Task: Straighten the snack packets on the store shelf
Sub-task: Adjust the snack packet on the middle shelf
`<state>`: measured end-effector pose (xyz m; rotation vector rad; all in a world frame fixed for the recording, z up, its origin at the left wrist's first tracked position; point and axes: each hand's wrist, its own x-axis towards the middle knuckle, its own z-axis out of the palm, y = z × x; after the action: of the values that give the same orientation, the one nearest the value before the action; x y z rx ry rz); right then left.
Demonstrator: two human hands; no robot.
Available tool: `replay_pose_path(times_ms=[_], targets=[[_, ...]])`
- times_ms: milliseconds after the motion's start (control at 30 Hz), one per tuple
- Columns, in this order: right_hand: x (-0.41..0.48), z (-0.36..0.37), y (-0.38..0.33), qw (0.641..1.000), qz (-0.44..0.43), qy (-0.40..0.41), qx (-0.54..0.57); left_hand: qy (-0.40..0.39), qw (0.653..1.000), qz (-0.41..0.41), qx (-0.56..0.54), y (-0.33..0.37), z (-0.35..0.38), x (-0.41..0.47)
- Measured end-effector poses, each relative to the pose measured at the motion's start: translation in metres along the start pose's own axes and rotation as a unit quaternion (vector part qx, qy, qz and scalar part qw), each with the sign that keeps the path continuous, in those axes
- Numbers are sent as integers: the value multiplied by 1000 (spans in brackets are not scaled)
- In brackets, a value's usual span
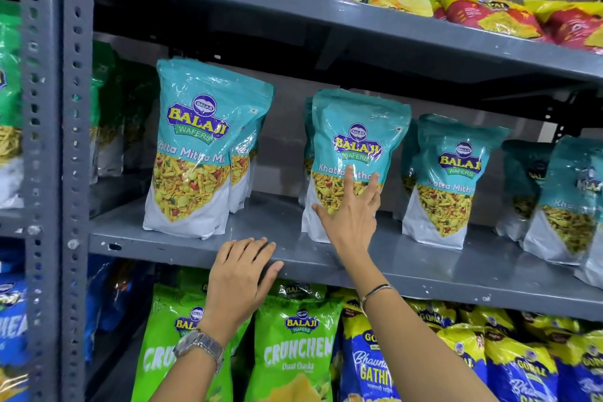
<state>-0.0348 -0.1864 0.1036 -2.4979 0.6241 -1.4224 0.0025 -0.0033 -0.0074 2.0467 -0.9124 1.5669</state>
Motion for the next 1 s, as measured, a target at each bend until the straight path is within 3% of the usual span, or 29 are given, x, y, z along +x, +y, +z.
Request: replay_pose_path(times_ms=[1000], targets=[[-40,-44,-20,999,10,38,-37,-50,999,-15,-2,3,-9,3]])
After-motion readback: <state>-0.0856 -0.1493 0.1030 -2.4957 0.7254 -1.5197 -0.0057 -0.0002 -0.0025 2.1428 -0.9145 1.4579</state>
